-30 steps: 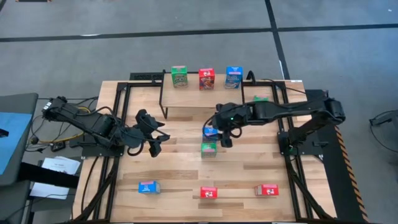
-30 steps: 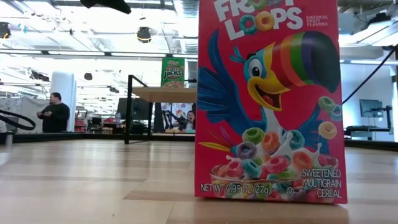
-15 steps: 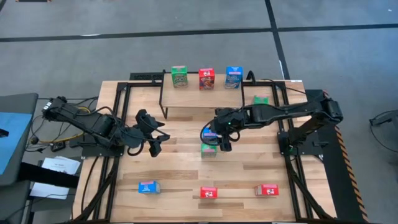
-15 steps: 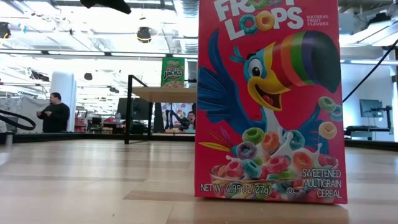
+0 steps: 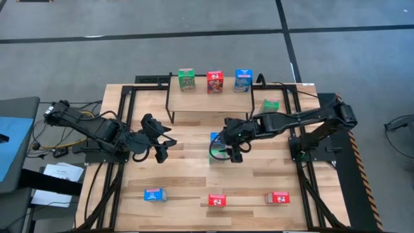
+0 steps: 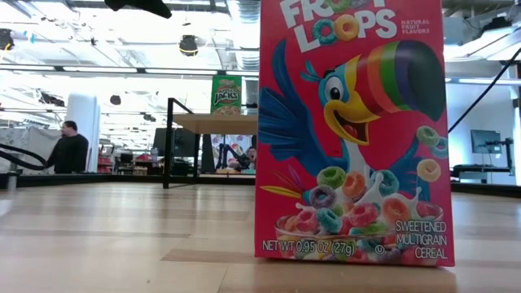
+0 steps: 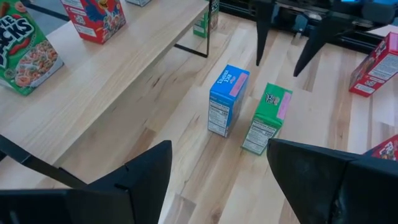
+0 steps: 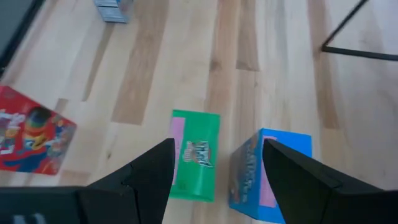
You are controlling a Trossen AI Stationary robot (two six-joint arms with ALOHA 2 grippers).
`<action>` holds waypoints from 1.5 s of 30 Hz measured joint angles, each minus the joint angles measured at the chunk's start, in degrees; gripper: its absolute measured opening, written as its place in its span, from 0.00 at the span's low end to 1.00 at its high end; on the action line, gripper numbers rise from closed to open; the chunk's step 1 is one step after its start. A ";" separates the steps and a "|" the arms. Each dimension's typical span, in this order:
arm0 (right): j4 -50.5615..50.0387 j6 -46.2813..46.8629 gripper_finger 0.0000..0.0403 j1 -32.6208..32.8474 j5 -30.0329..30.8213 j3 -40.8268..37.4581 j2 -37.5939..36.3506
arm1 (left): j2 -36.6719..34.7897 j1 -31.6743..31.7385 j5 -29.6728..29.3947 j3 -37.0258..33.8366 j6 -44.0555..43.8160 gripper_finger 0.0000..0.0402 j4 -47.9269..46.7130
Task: Stack cereal on shelf
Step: Put the top blue cereal box on the shelf aligned with the other blue cereal box
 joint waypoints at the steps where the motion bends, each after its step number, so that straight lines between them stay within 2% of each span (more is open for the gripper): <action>1: 0.00 -0.07 0.67 -0.27 0.86 0.00 0.00 | 0.00 0.00 0.00 0.00 0.00 0.63 0.00; 12: -0.48 -0.12 0.67 -4.85 1.32 0.00 0.13 | 0.02 0.00 0.00 0.02 0.02 0.63 -0.01; 26: -0.58 -1.25 0.67 -5.61 1.32 0.00 0.29 | 0.02 -0.02 0.00 0.02 0.42 0.63 -0.02; 36: 2.01 -3.40 0.67 -5.96 1.44 -0.10 6.77 | 0.07 0.00 0.28 0.09 0.37 0.63 -0.25; 45: 1.79 -3.63 0.67 -6.35 1.55 0.10 8.05 | 0.04 -0.01 0.72 0.11 0.11 0.63 -1.07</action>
